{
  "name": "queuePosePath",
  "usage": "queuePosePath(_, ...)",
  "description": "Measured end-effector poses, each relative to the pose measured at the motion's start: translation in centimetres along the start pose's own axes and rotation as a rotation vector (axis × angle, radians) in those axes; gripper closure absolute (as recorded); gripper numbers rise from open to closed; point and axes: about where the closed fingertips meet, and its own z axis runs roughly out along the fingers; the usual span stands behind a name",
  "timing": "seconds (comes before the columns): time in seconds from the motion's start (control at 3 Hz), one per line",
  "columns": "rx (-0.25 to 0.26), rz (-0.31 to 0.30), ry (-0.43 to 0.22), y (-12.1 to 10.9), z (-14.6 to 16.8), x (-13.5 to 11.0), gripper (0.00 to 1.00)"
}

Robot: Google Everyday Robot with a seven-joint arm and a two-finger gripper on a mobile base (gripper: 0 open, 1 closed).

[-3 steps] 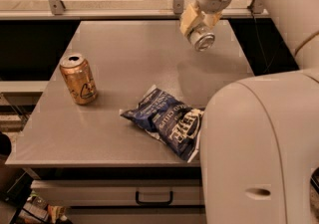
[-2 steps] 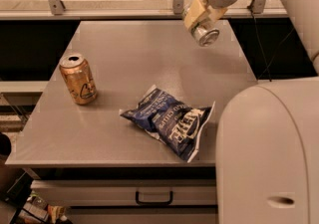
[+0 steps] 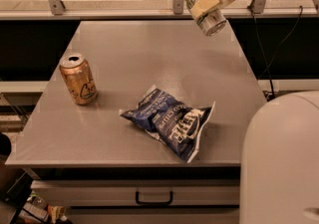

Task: Place 7up can upright

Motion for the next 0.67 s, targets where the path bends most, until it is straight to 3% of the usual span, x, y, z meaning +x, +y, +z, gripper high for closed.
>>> queuePosePath(0.67, -0.077, -0.174, -0.231, 0.91, -0.98, -1.01, 1.00)
